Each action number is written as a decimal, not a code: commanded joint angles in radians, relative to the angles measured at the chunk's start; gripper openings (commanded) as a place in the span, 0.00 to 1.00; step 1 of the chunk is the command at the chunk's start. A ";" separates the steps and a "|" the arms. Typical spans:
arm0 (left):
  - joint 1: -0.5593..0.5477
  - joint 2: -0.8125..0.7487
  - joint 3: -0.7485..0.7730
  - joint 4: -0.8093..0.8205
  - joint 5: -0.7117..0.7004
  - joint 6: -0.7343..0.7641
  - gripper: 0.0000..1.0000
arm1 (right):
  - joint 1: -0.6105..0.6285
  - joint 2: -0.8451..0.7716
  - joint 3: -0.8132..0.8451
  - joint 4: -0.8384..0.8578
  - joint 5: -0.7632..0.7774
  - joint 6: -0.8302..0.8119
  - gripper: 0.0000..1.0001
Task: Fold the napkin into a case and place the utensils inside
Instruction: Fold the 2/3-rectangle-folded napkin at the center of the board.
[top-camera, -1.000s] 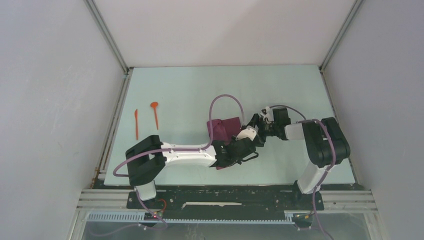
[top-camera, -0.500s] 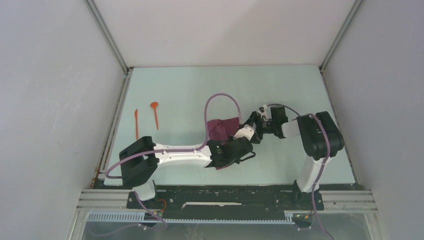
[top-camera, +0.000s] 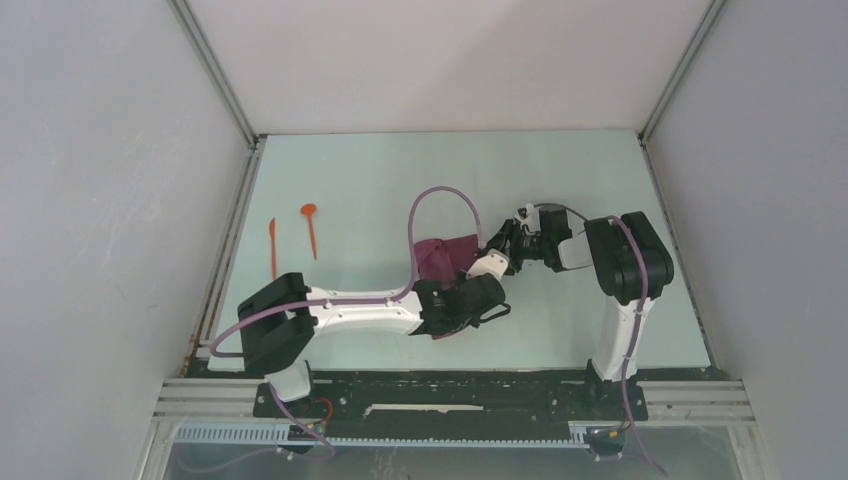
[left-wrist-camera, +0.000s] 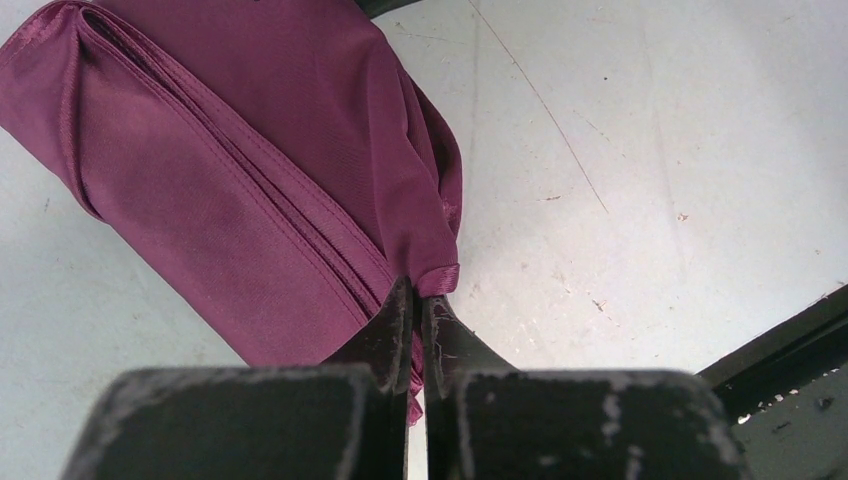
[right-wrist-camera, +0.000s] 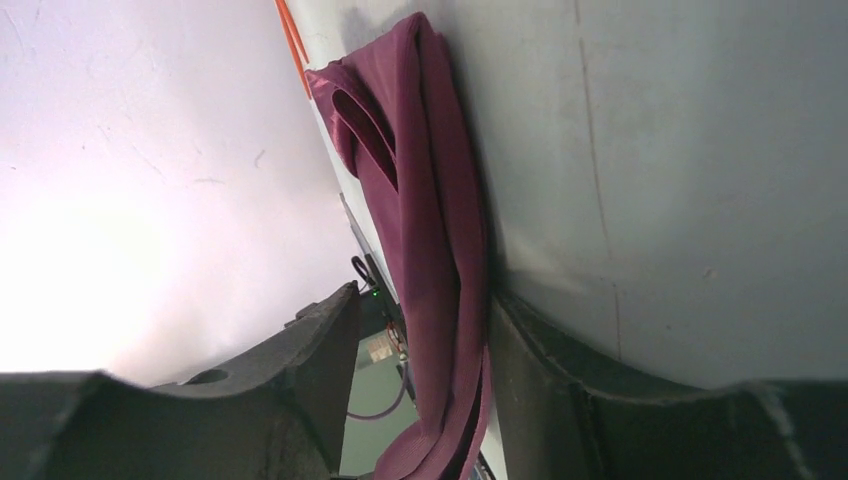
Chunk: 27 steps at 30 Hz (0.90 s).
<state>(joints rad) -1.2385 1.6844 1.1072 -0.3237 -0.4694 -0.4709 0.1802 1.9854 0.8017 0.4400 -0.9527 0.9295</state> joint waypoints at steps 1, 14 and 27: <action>0.004 -0.053 -0.020 0.014 -0.027 -0.013 0.00 | -0.007 0.034 0.027 0.073 0.021 0.025 0.56; 0.004 -0.041 -0.012 0.029 0.028 -0.001 0.01 | -0.005 0.054 0.040 0.114 0.043 0.026 0.01; 0.136 -0.277 -0.147 0.146 0.304 -0.107 0.63 | 0.019 -0.001 -0.021 0.234 0.136 0.052 0.00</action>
<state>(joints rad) -1.2030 1.6012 1.0328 -0.2714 -0.2764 -0.4873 0.1879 2.0327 0.7925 0.6136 -0.8654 0.9756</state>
